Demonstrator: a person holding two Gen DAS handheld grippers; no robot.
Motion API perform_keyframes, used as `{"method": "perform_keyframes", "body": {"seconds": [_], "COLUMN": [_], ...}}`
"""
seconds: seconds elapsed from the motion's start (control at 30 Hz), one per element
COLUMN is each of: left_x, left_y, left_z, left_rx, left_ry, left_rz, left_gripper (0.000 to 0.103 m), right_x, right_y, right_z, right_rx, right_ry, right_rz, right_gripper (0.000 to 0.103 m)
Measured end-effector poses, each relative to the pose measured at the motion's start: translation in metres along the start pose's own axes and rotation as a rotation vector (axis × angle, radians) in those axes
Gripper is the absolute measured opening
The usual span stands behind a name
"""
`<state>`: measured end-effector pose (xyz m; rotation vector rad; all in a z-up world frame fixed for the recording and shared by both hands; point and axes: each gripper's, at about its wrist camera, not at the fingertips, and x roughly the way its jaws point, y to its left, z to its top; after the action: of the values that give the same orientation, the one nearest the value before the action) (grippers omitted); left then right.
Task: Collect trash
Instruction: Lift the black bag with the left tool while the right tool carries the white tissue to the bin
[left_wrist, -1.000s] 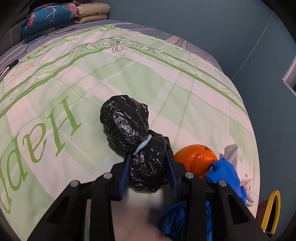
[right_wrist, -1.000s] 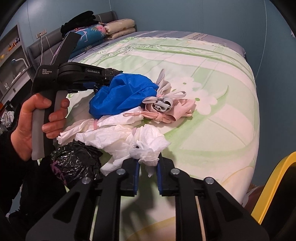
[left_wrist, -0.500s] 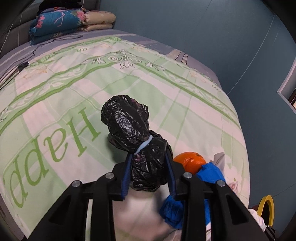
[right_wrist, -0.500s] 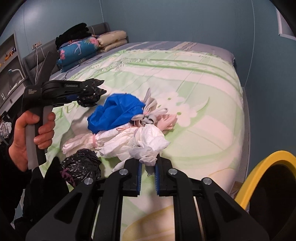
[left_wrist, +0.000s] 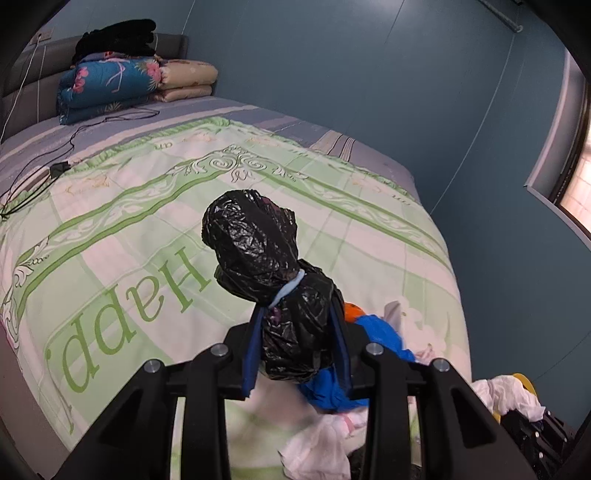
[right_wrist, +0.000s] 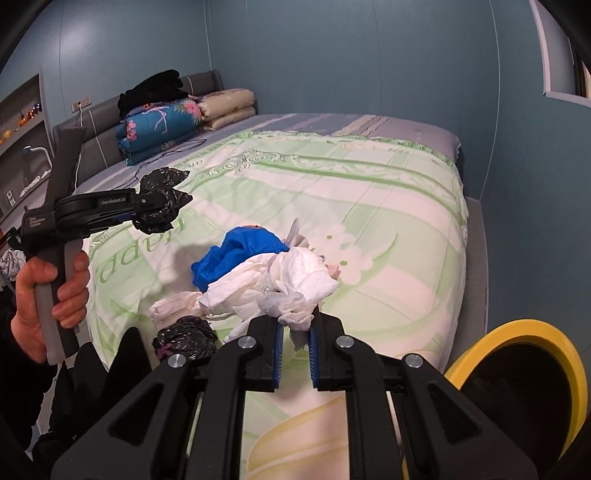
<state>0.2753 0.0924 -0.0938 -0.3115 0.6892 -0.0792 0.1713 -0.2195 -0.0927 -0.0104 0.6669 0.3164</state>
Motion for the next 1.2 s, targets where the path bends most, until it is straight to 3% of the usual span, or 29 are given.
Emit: {"method": "perform_keyframes", "body": {"seconds": [0.63, 1.2], "left_x": [-0.095, -0.135], "left_y": [-0.079, -0.145], "left_z": [-0.025, -0.044], "left_rx": [0.116, 0.247], "left_ry": [-0.102, -0.127], "left_rz": [-0.156, -0.262], "left_gripper": [0.031, 0.031], "right_x": [-0.072, -0.122], "right_y": [-0.022, -0.075], "right_z": [0.001, -0.004], "right_rx": [-0.003, 0.047], "right_ry": [-0.128, -0.199], "right_rz": [-0.035, -0.181], "right_gripper": [0.01, 0.01]}}
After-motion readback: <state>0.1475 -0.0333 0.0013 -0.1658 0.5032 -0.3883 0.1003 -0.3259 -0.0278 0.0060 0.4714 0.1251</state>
